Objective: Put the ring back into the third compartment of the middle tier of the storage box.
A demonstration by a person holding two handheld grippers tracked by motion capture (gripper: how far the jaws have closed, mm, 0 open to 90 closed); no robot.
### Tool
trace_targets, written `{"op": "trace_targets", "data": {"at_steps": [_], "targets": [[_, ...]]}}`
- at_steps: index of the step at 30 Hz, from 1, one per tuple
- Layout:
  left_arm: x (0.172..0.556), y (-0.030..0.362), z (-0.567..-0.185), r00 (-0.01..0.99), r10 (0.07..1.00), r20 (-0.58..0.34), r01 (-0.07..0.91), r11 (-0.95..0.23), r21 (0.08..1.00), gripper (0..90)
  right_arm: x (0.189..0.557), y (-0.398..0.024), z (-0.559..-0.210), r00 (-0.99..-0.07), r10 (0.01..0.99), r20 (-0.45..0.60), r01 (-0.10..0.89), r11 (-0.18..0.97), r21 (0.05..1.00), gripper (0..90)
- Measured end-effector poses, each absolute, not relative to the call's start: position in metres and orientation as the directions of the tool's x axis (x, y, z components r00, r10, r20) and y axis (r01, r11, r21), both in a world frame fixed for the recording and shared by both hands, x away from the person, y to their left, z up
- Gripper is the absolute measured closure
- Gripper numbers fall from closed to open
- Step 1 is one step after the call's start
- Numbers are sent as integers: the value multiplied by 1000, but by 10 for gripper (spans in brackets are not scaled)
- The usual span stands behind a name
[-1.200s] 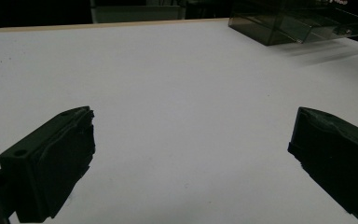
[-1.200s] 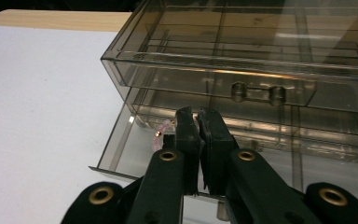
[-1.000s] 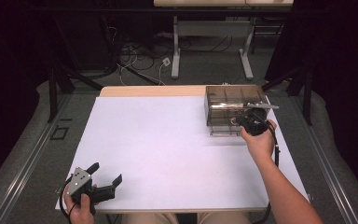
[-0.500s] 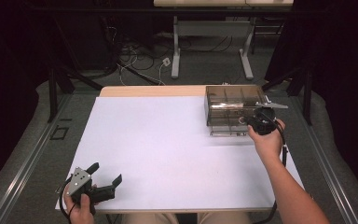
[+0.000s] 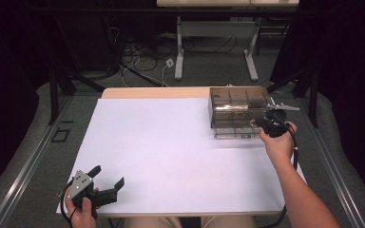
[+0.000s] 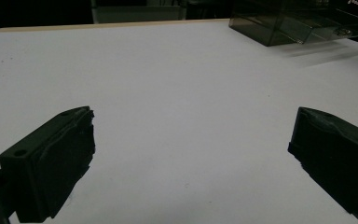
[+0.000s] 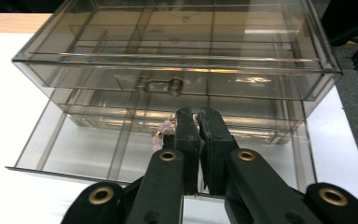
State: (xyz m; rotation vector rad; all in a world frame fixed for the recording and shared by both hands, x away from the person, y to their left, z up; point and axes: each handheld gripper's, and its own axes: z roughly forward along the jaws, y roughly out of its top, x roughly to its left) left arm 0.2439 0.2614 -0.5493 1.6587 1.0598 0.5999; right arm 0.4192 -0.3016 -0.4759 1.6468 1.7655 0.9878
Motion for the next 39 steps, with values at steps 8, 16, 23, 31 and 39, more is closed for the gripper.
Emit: {"op": "trace_targets", "data": {"at_steps": [8,16,23,31,39], "targets": [[244,262,-549,483,869,-112,353,-76,933,4,420,-310,-479,-86,991,100,613,-26,789,871],[245,261,-550,488,867,-105,355,-86,931,3,421,-317,-483,-70,993,97,615,-33,788,871],[245,261,-550,485,868,-108,354,-82,932,4,422,-325,-487,-43,994,98,627,-49,777,871],[244,262,-550,480,871,-109,355,-79,932,4,424,-329,-490,-30,995,100,631,-59,773,871],[244,262,-551,475,873,-109,361,-80,929,4,427,-330,-494,-12,995,102,635,-71,769,871]]}}
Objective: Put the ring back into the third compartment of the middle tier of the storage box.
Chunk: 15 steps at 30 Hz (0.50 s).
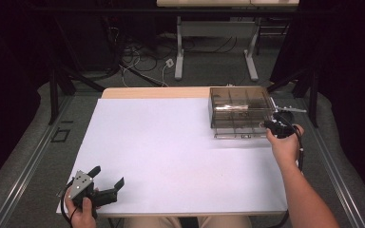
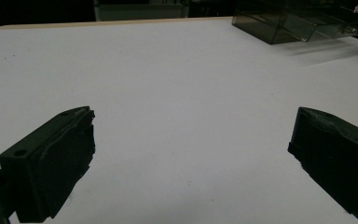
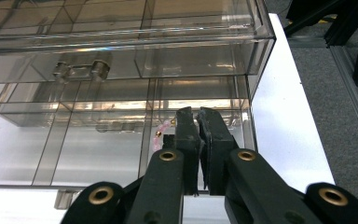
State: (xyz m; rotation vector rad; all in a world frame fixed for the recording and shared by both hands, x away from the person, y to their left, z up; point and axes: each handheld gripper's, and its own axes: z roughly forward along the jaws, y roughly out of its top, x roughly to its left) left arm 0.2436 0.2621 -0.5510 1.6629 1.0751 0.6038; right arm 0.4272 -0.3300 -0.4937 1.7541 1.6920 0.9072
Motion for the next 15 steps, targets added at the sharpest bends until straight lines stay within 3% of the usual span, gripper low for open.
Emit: {"op": "trace_targets", "data": {"at_steps": [15], "targets": [[244,263,-552,473,873,-117,361,-71,930,4,433,-328,-499,2,995,97,654,-75,753,870]]}}
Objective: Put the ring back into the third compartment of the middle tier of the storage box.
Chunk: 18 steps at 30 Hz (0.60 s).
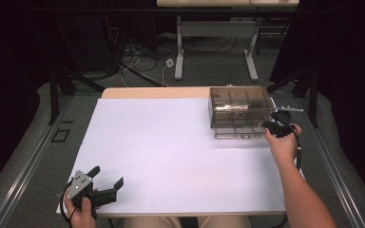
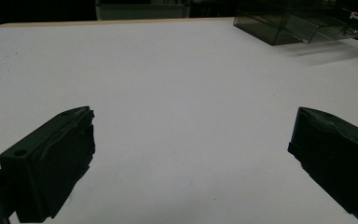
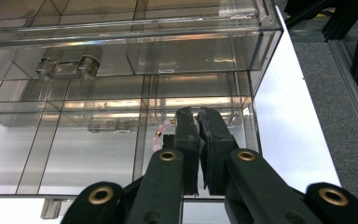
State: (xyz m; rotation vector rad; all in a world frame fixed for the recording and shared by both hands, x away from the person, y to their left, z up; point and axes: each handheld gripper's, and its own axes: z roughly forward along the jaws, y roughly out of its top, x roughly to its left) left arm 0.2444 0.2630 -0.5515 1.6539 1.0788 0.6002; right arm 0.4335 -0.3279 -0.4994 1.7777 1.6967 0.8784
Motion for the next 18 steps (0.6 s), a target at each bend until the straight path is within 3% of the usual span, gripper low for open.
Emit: {"op": "trace_targets", "data": {"at_steps": [10,18], "targets": [[245,263,-551,478,871,-111,358,-78,930,4,434,-326,-501,-11,996,84,656,-56,753,869],[246,263,-551,480,870,-110,360,-81,930,3,432,-324,-498,-32,996,80,636,-42,770,753]]}}
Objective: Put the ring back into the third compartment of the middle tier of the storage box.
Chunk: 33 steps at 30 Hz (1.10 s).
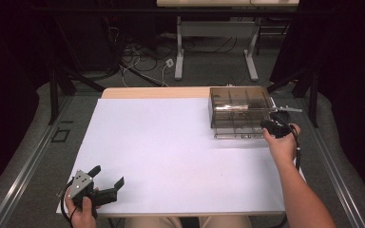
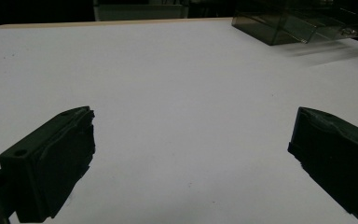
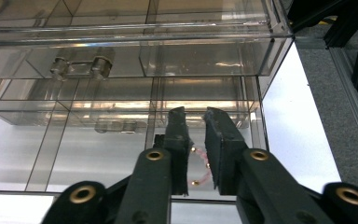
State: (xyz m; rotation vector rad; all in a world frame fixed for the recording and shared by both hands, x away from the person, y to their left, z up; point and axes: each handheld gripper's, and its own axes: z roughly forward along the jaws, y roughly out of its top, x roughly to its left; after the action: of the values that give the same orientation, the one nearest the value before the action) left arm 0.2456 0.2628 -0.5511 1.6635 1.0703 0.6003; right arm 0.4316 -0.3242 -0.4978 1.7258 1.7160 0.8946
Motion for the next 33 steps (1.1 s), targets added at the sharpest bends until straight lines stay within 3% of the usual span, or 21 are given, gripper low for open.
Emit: {"op": "trace_targets", "data": {"at_steps": [6,17,24,33], "targets": [[245,263,-551,479,870,-112,359,-78,930,4,430,-323,-496,-60,992,111,617,-51,785,639],[246,259,-551,487,866,-113,358,-80,930,4,424,-311,-491,-151,986,67,572,33,819,484],[247,259,-551,488,865,-116,358,-77,931,4,417,-305,-485,-191,981,37,558,77,826,474],[247,259,-551,489,864,-117,357,-76,931,4,401,-296,-473,-266,964,31,514,115,850,380]]}}
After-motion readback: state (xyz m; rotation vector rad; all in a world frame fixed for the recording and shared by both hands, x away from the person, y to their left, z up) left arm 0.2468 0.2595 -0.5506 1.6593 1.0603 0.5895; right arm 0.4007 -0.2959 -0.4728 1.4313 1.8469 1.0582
